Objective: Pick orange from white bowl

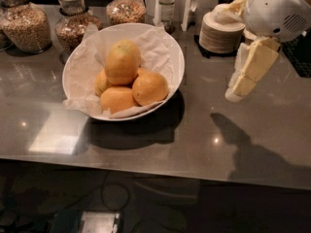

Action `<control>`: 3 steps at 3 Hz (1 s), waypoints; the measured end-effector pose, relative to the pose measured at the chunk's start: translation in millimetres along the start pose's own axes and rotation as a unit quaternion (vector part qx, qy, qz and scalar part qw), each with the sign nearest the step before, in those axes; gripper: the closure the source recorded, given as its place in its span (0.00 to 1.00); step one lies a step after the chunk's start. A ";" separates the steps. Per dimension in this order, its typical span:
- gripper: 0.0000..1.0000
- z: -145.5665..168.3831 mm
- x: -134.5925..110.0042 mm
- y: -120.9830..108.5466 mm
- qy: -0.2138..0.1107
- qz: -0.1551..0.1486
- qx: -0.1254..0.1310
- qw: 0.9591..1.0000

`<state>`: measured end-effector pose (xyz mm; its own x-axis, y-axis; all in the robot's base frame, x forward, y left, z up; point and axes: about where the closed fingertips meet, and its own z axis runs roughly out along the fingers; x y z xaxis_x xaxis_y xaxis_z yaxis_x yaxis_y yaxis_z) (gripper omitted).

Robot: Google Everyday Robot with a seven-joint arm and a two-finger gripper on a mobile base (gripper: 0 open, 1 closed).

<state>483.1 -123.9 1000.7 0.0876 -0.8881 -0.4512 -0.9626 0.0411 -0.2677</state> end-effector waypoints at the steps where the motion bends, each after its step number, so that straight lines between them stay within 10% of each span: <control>1: 0.00 4.3 -19.3 -7.9 -0.034 -0.022 -0.008 0.999; 3: 0.00 7.1 -36.0 -14.3 -0.063 -0.041 -0.015 0.997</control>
Offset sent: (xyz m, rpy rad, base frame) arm 0.0140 0.0371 0.0149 0.1159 -0.0081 0.1378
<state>495.6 -89.2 1014.8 0.1957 -0.8228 -0.5336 -0.9581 -0.0444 -0.2829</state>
